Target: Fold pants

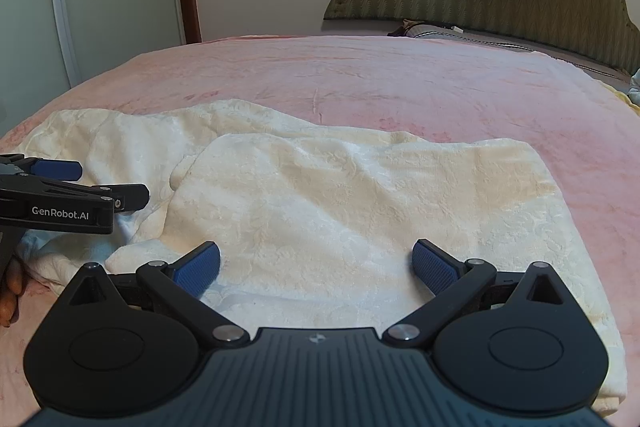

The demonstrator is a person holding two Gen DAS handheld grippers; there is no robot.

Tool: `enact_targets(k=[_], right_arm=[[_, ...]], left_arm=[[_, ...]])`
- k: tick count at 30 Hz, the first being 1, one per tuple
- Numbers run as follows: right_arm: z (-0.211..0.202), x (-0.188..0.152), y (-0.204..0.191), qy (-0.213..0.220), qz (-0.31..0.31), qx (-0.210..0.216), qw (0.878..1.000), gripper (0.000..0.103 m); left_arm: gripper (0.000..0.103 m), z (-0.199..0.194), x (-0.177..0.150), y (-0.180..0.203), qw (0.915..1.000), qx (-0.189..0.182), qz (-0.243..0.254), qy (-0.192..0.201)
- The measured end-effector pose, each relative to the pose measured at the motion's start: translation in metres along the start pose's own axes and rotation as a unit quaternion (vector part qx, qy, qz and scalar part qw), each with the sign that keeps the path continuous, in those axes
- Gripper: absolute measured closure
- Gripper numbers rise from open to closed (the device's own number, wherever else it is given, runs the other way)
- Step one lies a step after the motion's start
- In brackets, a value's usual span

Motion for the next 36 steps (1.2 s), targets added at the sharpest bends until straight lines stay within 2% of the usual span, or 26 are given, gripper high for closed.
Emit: enact_targets(k=[23, 28, 31, 33, 36], right_arm=[[-0.001, 0.0, 0.0, -0.001, 0.002, 0.0, 1.0, 0.0], [-0.015, -0.005, -0.003, -0.011, 0.002, -0.014, 1.0, 0.0], [-0.038, -0.015, 0.006, 0.004, 0.01, -0.001, 1.0, 0.0], [-0.057, -0.024, 0.011, 0.018, 0.0, -0.017, 1.0, 0.0], [-0.08, -0.037, 0.018, 0.027, -0.034, -0.072, 0.996, 0.001]], left_arm=[[0.0, 0.0, 0.0, -0.001, 1.0, -0.001, -0.001, 0.0], [0.0, -0.003, 0.0, -0.001, 1.0, -0.004, -0.006, 0.004], [0.0, -0.011, 0.001, 0.001, 0.9999, -0.003, -0.01, 0.01], [0.0, -0.017, 0.002, 0.003, 0.9996, -0.012, -0.021, 0.011], [0.001, -0.024, 0.007, 0.01, 0.9985, -0.035, -0.042, 0.007]])
Point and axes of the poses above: each gripper's, at about its wrist camera, not at the fingertips, and z roughly the way its jaws point, y to its right, x to its top, the point moved 1 cm from there along z, roughly the way its jaws point, and after that the axes turned 9 degrees about -z, right-handed, at the moved point
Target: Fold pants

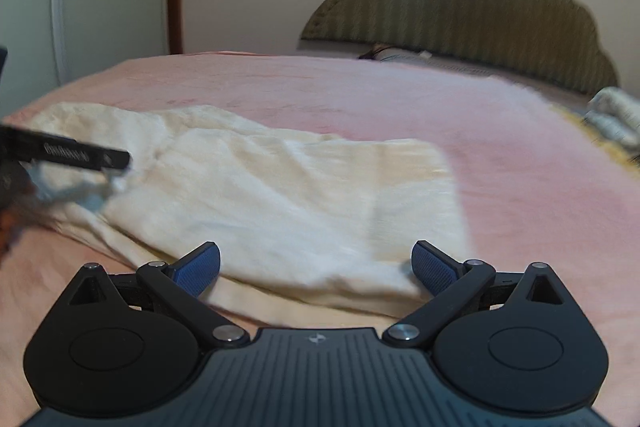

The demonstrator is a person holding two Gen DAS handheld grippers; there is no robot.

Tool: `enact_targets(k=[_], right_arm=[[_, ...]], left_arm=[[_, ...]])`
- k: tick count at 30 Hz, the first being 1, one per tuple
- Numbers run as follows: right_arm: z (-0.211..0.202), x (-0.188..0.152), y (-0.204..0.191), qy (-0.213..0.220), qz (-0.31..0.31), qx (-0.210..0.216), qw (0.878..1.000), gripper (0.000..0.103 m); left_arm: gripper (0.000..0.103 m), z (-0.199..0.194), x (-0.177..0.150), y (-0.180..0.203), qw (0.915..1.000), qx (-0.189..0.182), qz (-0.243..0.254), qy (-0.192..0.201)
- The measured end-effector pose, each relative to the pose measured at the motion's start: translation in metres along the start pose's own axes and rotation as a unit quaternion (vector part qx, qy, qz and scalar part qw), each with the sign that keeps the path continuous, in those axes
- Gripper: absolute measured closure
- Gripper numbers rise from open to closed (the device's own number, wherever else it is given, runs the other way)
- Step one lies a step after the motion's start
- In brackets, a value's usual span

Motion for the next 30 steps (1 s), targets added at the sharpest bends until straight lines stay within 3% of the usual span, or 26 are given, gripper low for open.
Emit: enact_targets(k=[3, 6, 10, 14, 19, 22, 27, 30], right_arm=[[-0.016, -0.002, 0.008, 0.023, -0.016, -0.032, 0.999, 0.001], [-0.02, 0.0, 0.015, 0.041, -0.016, -0.052, 0.998, 0.001], [-0.005, -0.007, 0.02, 0.006, -0.02, -0.056, 0.998, 0.001], [0.001, -0.017, 0.025, -0.024, -0.012, -0.059, 0.998, 0.001], [-0.011, -0.006, 0.024, 0.016, -0.008, -0.087, 0.996, 0.0], [-0.013, 0.003, 0.017, 0.03, -0.009, -0.059, 0.998, 0.0], [-0.005, 0.015, -0.011, 0.048, -0.038, -0.021, 0.998, 0.001], [-0.003, 0.022, -0.035, 0.059, -0.072, -0.003, 0.996, 0.015]], left_arm=[[0.001, -0.004, 0.003, 0.015, 0.9997, -0.022, 0.004, -0.003], [0.0, -0.009, -0.001, 0.036, 0.9984, -0.032, 0.046, 0.009], [0.0, -0.002, -0.025, 0.065, 0.9865, 0.001, 0.163, 0.008], [0.0, -0.002, -0.037, 0.069, 0.9795, 0.011, 0.197, 0.039], [0.0, 0.001, -0.031, 0.06, 0.9852, 0.002, 0.169, 0.028], [0.0, -0.003, -0.026, 0.053, 0.9889, 0.003, 0.146, 0.024], [0.0, -0.01, -0.021, 0.04, 0.9874, 0.042, 0.149, 0.033], [0.0, -0.01, -0.017, 0.027, 0.9877, 0.066, 0.138, 0.031]])
Point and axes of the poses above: each gripper's, at about its wrist camera, not at the fingertips, and z roughly the way its jaws point, y to its right, x to its top, the point moved 1 cm from there along z, roughly the way its jaws point, and after that the axes turned 9 degrees about -z, right-handed, at the moved point
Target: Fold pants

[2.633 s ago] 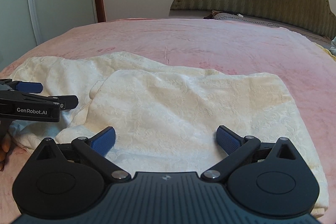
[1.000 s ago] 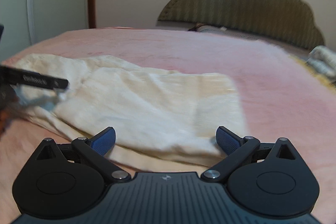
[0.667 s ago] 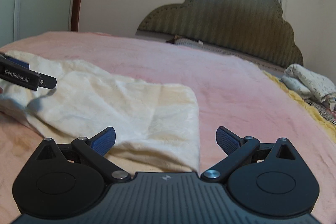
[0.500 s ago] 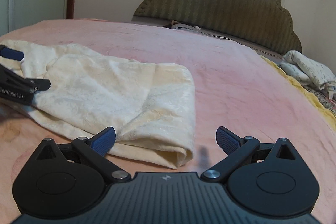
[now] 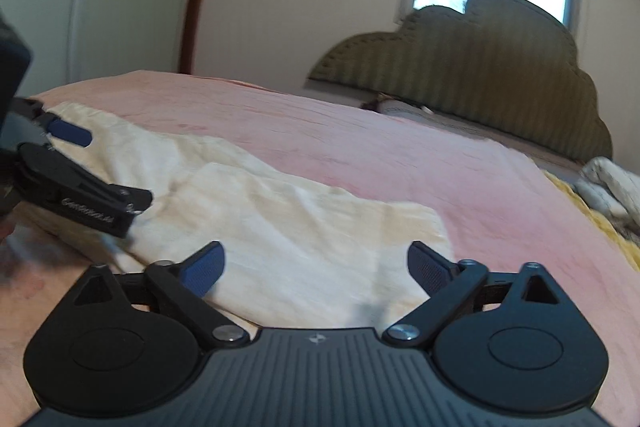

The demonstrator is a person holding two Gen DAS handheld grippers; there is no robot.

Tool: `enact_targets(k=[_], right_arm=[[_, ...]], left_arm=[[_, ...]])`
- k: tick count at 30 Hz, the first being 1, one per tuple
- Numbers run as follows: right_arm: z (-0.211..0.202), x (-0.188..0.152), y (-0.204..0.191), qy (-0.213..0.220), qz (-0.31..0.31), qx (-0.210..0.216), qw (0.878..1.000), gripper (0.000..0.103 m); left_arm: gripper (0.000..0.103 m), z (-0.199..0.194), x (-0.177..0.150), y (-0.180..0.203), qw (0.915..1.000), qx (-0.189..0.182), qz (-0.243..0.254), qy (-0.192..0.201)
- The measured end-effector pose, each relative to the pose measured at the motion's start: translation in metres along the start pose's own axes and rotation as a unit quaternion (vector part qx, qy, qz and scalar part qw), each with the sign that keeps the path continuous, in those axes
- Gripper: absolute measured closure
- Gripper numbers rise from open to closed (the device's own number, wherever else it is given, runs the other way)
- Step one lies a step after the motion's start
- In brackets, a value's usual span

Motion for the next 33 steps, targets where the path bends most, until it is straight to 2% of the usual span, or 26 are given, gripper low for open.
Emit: enact_targets(k=[4, 7, 11, 16, 17, 18, 19, 21, 24, 26, 28, 30, 33], right_arm=[[0.003, 0.014, -0.034, 0.014, -0.075, 0.036, 0.996, 0.043], [0.005, 0.018, -0.06, 0.017, -0.137, 0.052, 0.989, 0.048], [0.005, 0.015, -0.076, 0.013, -0.185, 0.071, 0.98, 0.051], [0.012, 0.004, -0.089, -0.003, -0.263, 0.02, 0.965, 0.053], [0.014, 0.003, -0.091, -0.006, -0.273, 0.013, 0.962, 0.055], [0.016, 0.002, -0.092, -0.008, -0.279, 0.011, 0.96, 0.063], [0.017, 0.002, -0.094, -0.006, -0.281, 0.015, 0.96, 0.076], [0.016, 0.003, -0.095, -0.001, -0.275, 0.03, 0.961, 0.087], [0.017, 0.006, -0.09, 0.002, -0.249, 0.048, 0.967, 0.089], [0.018, 0.01, -0.077, 0.003, -0.203, 0.068, 0.977, 0.089], [0.017, 0.013, -0.063, 0.006, -0.157, 0.087, 0.984, 0.089], [0.017, 0.014, -0.05, 0.006, -0.114, 0.106, 0.988, 0.089], [0.021, 0.013, -0.035, 0.005, -0.07, 0.118, 0.991, 0.09]], left_arm=[[0.0, 0.004, 0.0, -0.019, 0.9993, 0.003, -0.035, -0.015], [0.0, 0.004, 0.001, -0.028, 0.9983, 0.001, -0.054, -0.022], [0.0, 0.002, -0.001, -0.03, 0.9981, -0.001, -0.058, -0.022], [0.0, 0.001, -0.001, -0.025, 0.9981, -0.005, -0.056, -0.023], [0.0, 0.001, -0.001, -0.025, 0.9981, -0.008, -0.057, -0.023], [0.0, 0.0, 0.0, -0.026, 0.9979, -0.012, -0.059, -0.023], [0.0, -0.001, 0.001, -0.026, 0.9976, -0.017, -0.063, -0.023], [0.0, -0.004, 0.004, -0.029, 0.9963, -0.032, -0.076, -0.025], [0.001, -0.008, 0.012, -0.034, 0.9897, -0.082, -0.112, -0.034], [0.001, -0.009, 0.017, -0.037, 0.9785, -0.136, -0.146, -0.052], [0.001, -0.004, 0.021, -0.038, 0.9602, -0.196, -0.182, -0.081], [0.001, 0.005, 0.022, -0.037, 0.9363, -0.247, -0.223, -0.113], [0.004, 0.025, 0.019, -0.036, 0.8854, -0.311, -0.299, -0.172]])
Point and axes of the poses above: each gripper's, at about its wrist camera, not at the fingertips, and z roughly the way its jaws point, y to its right, x to its top, the point moved 1 cm from there along z, roughly the way its jaws point, and after that the axes turned 9 degrees about -z, right-handed, at the moved point
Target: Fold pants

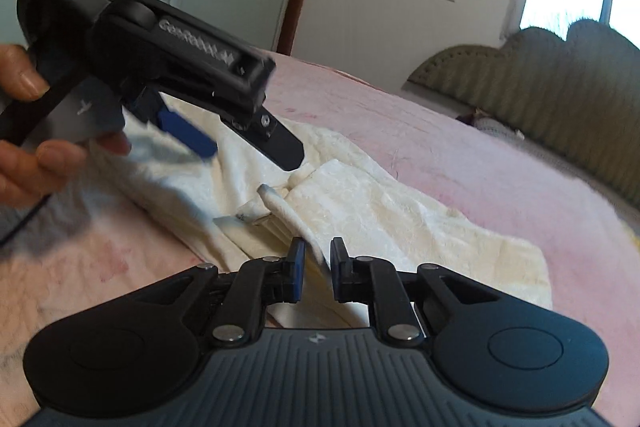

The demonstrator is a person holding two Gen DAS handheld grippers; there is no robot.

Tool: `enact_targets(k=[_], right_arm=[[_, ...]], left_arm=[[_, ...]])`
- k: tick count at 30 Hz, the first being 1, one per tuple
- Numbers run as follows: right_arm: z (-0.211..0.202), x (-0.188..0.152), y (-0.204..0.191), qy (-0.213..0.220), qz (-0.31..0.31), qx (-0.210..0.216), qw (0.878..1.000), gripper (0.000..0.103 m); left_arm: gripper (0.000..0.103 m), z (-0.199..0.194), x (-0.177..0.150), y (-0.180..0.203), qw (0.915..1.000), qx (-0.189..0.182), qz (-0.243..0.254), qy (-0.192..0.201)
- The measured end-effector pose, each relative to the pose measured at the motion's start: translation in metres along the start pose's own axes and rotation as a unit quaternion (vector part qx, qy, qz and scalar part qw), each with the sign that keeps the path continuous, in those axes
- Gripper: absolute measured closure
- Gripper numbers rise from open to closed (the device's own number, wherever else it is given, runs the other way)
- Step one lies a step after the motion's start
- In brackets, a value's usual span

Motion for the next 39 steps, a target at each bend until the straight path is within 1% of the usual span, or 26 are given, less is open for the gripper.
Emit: enact_targets(k=[2, 4, 7, 10, 11, 14, 15, 16, 17, 18, 19, 20, 21, 22, 23, 24, 27, 29, 31, 33, 34, 35, 37, 38, 39], right_arm=[[0.0, -0.003, 0.003, -0.002, 0.012, 0.002, 1.0, 0.093], [0.001, -0.005, 0.005, -0.001, 0.015, 0.004, 1.0, 0.093], [0.003, -0.005, 0.001, -0.002, -0.003, -0.002, 1.0, 0.096], [0.0, -0.004, -0.003, 0.008, -0.013, -0.013, 1.0, 0.098], [-0.002, -0.004, -0.002, 0.015, -0.011, -0.018, 1.0, 0.098], [-0.012, -0.002, 0.007, 0.035, 0.004, -0.027, 0.999, 0.099], [-0.014, -0.002, 0.009, 0.036, 0.007, -0.029, 0.999, 0.099], [-0.015, -0.002, 0.011, 0.037, 0.008, -0.031, 0.999, 0.099], [-0.016, -0.002, 0.012, 0.039, 0.01, -0.034, 0.999, 0.099], [-0.018, -0.003, 0.011, 0.039, 0.012, -0.03, 0.999, 0.099], [-0.019, -0.003, 0.01, 0.037, 0.011, -0.022, 0.999, 0.099], [-0.019, -0.003, 0.007, 0.035, 0.006, -0.018, 0.999, 0.099], [-0.019, -0.004, 0.003, 0.032, -0.002, -0.018, 0.999, 0.099], [-0.018, -0.005, 0.0, 0.029, -0.008, -0.014, 0.999, 0.099], [-0.017, -0.007, -0.003, 0.025, -0.012, -0.012, 1.0, 0.099], [-0.016, -0.008, -0.004, 0.022, -0.014, -0.01, 1.0, 0.1], [-0.014, -0.009, -0.005, 0.017, -0.01, -0.001, 1.0, 0.1], [-0.013, -0.008, -0.004, 0.017, -0.006, 0.008, 1.0, 0.099], [-0.013, -0.007, -0.007, 0.017, -0.011, 0.019, 1.0, 0.099], [-0.018, -0.007, -0.003, 0.018, -0.011, 0.041, 0.999, 0.099], [-0.023, -0.007, 0.004, 0.023, 0.002, 0.052, 0.998, 0.098], [-0.028, -0.008, 0.013, 0.031, 0.024, 0.053, 0.998, 0.098], [-0.036, -0.013, 0.037, 0.034, 0.076, 0.023, 0.996, 0.098], [-0.037, -0.018, 0.049, 0.029, 0.097, -0.006, 0.995, 0.098], [-0.037, -0.025, 0.061, 0.013, 0.117, -0.038, 0.992, 0.098]], left_arm=[[0.007, 0.01, 0.002, -0.003, 0.9981, -0.037, -0.037, -0.033], [0.008, 0.016, 0.002, 0.0, 0.9954, -0.062, -0.05, -0.053], [0.009, 0.025, 0.001, 0.005, 0.9927, -0.069, -0.062, -0.077], [0.009, 0.029, 0.001, 0.004, 0.9904, -0.073, -0.08, -0.086], [0.009, 0.029, 0.001, 0.002, 0.9884, -0.081, -0.091, -0.091], [0.009, 0.037, 0.004, -0.006, 0.9773, -0.112, -0.139, -0.114], [0.012, 0.041, 0.005, -0.009, 0.9742, -0.116, -0.153, -0.119], [0.02, 0.044, 0.005, -0.01, 0.9729, -0.115, -0.161, -0.119], [0.026, 0.047, 0.005, -0.01, 0.9723, -0.111, -0.166, -0.122], [0.04, 0.049, 0.005, -0.011, 0.9713, -0.108, -0.172, -0.124], [0.058, 0.054, 0.004, -0.012, 0.9691, -0.11, -0.182, -0.125], [0.068, 0.057, 0.003, -0.014, 0.9672, -0.112, -0.189, -0.128], [0.082, 0.059, 0.002, -0.015, 0.9677, -0.106, -0.19, -0.127], [0.086, 0.06, 0.001, -0.015, 0.9703, -0.097, -0.185, -0.121], [0.092, 0.059, 0.0, -0.015, 0.9727, -0.094, -0.178, -0.115], [0.094, 0.058, -0.002, -0.014, 0.9756, -0.09, -0.168, -0.108], [0.095, 0.043, -0.007, -0.003, 0.9901, -0.061, -0.104, -0.072], [0.095, 0.034, -0.011, 0.002, 0.995, -0.043, -0.073, -0.054], [0.095, 0.03, -0.014, 0.002, 0.9967, -0.031, -0.057, -0.047], [0.094, 0.03, -0.016, -0.004, 0.9968, -0.023, -0.059, -0.049], [0.094, 0.032, -0.017, -0.009, 0.9966, -0.021, -0.062, -0.051], [0.094, 0.032, -0.017, -0.011, 0.9963, -0.021, -0.065, -0.052], [0.093, 0.034, -0.018, -0.014, 0.9965, -0.019, -0.064, -0.051], [0.093, 0.034, -0.019, -0.013, 0.9969, -0.017, -0.059, -0.049], [0.093, 0.034, -0.019, -0.012, 0.9973, -0.014, -0.054, -0.047]])
Point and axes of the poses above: each gripper's, at about its wrist camera, not at the fingertips, and z roughly the way its jaws point, y to its right, x to its top, the point moved 1 cm from there along z, roughly the way its jaws point, and after that the axes turned 9 degrees about -z, right-handed, at the moved point
